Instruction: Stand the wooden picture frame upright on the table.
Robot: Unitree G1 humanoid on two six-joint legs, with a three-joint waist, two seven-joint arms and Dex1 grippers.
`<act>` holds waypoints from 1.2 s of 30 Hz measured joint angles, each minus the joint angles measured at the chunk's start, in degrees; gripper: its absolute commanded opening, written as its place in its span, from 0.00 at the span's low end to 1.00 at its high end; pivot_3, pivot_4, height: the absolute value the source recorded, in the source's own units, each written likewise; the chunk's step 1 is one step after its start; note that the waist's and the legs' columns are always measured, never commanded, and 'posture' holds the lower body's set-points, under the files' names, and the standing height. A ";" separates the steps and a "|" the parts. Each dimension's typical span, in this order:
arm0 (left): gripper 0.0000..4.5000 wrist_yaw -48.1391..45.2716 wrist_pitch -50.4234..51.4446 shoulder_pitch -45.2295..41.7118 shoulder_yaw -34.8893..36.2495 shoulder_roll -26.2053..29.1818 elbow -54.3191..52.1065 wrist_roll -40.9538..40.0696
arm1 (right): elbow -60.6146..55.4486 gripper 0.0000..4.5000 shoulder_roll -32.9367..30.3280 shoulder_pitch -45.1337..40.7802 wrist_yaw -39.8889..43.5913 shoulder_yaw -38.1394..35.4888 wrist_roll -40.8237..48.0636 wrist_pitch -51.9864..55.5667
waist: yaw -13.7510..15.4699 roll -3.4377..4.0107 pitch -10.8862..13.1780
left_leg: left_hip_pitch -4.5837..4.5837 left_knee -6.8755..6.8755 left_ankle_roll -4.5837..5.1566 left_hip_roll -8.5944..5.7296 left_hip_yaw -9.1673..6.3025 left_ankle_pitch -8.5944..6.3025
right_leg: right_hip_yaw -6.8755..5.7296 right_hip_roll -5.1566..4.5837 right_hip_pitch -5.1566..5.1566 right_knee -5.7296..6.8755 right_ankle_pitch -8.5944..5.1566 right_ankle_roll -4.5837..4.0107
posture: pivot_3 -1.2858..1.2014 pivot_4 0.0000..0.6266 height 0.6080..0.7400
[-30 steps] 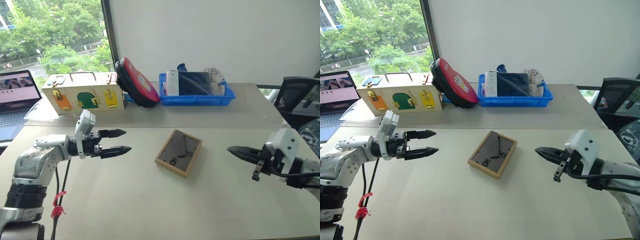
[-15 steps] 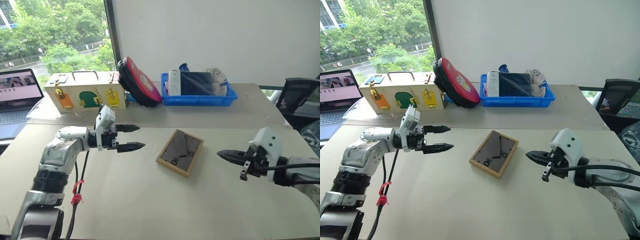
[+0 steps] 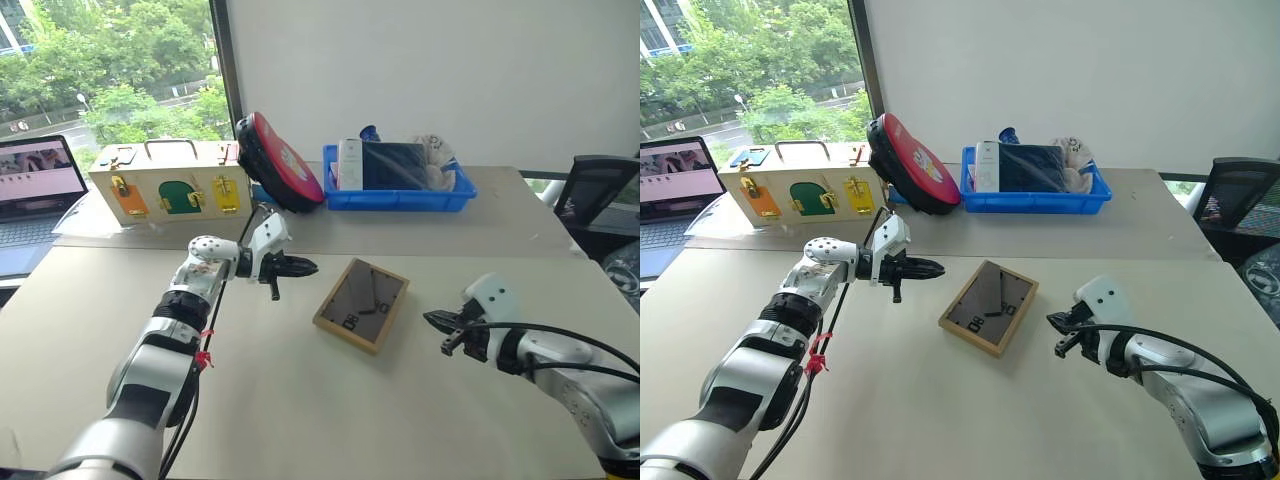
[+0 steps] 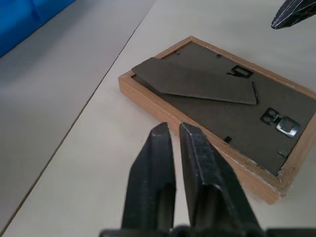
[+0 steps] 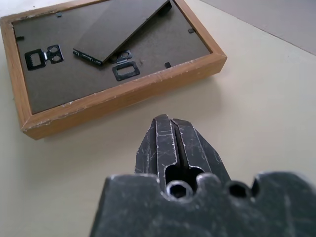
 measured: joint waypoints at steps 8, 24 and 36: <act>0.01 12.55 -8.34 -3.46 -4.71 -8.75 12.84 12.41 | 11.13 0.00 5.84 -7.55 -0.22 8.58 -7.58 -3.11 | 0.29 -0.02 0.01 | -0.07 0.14 0.02 -0.22 -0.09 0.04 | -0.02 -0.16 0.01 0.13 0.00 0.07 | 0.52 0.24 0.96; 0.01 -3.38 -8.83 1.41 -8.50 -3.69 0.64 15.86 | 21.03 0.00 10.30 -13.86 7.98 14.20 -14.67 -10.08 | -1.22 0.02 -0.04 | 0.73 -0.11 -0.01 -0.22 -0.12 0.07 | -0.06 -0.17 0.65 0.29 -0.07 0.06 | 0.52 0.24 0.96; 0.01 -19.11 13.57 17.35 -7.91 12.63 -28.65 7.49 | 10.39 0.00 11.95 -7.31 11.88 17.17 -13.36 -7.55 | -3.72 0.09 -0.15 | 1.45 -0.21 0.34 -0.17 -0.13 -0.16 | -0.07 -0.16 1.20 0.51 -0.55 -0.25 | 0.52 0.24 0.96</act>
